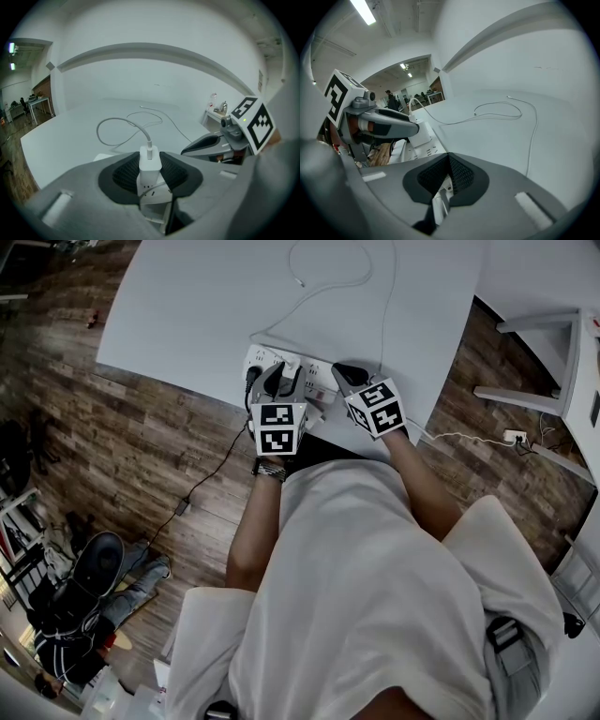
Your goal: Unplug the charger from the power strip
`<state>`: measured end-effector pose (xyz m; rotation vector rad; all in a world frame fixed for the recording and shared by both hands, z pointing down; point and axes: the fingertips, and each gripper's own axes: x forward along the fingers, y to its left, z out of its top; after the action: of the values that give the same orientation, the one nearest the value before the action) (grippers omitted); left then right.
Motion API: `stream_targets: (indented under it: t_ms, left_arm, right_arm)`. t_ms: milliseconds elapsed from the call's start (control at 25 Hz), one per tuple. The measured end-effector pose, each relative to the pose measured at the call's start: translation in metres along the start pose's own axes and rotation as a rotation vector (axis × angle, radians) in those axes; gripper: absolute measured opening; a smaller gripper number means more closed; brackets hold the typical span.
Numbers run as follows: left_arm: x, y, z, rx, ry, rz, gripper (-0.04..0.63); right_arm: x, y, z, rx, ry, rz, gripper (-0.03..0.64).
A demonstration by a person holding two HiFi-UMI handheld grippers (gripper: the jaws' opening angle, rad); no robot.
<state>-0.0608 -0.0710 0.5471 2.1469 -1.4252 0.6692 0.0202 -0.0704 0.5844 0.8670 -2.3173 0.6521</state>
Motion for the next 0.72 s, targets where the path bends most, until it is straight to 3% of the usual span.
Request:
stream_targets:
  t_ms: [160, 720]
  left_arm:
    - [-0.001, 0.0002, 0.0003, -0.001, 0.001, -0.001, 0.14]
    - [-0.0024, -0.0053, 0.0, 0.105, -0.043, 0.051, 0.14]
  right_arm:
    - [0.0001, 0.0005, 0.0012, 0.001, 0.0, -0.002, 0.002]
    - [-0.0002, 0.0009, 0.0002, -0.003, 0.002, -0.002, 0.002]
